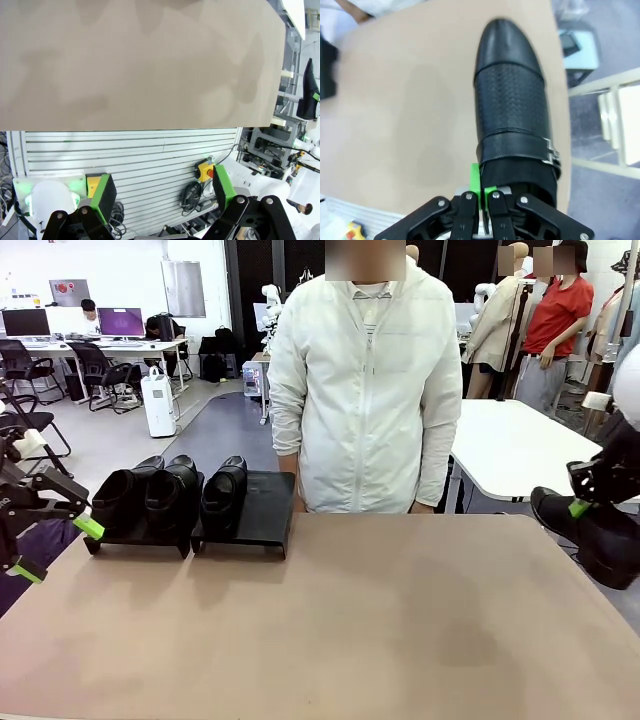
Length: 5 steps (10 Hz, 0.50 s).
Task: Organize the shoes by placing them on the stand.
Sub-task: Pick up one Shoe and place it in the middle of the table.
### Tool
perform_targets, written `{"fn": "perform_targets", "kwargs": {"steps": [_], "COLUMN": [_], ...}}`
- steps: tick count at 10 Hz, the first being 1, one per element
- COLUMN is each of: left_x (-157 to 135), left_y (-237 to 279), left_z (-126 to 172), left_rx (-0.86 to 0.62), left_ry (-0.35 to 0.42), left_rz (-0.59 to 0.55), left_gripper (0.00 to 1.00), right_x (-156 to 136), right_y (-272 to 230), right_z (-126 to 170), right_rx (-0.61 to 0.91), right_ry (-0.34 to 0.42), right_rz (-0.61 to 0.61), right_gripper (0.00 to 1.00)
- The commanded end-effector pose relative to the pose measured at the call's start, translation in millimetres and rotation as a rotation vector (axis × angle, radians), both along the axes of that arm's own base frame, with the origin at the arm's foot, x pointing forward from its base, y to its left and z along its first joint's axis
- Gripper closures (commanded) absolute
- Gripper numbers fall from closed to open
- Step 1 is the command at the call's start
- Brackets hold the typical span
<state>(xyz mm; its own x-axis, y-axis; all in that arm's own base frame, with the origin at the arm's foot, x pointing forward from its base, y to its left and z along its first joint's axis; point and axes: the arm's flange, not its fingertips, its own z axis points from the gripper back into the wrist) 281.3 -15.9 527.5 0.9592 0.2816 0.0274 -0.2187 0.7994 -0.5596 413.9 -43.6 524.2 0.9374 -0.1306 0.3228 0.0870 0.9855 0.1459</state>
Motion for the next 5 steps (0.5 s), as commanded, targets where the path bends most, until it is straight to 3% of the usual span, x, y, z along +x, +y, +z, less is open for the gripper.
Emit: {"fn": "perform_targets", "kwargs": {"steps": [1,2,4,5], "left_x": [0.6,0.6,0.6,0.6], "left_y": [-0.8,-0.8,-0.8,-0.8], "left_z": [0.0,0.0,0.0,0.0], "left_rx": [-0.017,-0.017,-0.017,-0.017], "left_ry": [-0.011,-0.011,-0.011,-0.011], "left_rz": [0.002,0.002,0.002,0.002], "left_gripper": [0.0,0.0,0.0,0.0], "right_x": [-6.5,-8.1,-2.6,5.1], "right_y": [102.1,172.7,263.2,318.2], "right_z": [20.4,22.1,11.2,-8.6], "right_rx": [-0.073,-0.057,-0.001,0.038], "right_ry": [-0.009,-0.014,-0.041,-0.007], "right_rz": [0.05,0.094,0.136,0.158], "right_gripper": [1.0,1.0,1.0,1.0]}}
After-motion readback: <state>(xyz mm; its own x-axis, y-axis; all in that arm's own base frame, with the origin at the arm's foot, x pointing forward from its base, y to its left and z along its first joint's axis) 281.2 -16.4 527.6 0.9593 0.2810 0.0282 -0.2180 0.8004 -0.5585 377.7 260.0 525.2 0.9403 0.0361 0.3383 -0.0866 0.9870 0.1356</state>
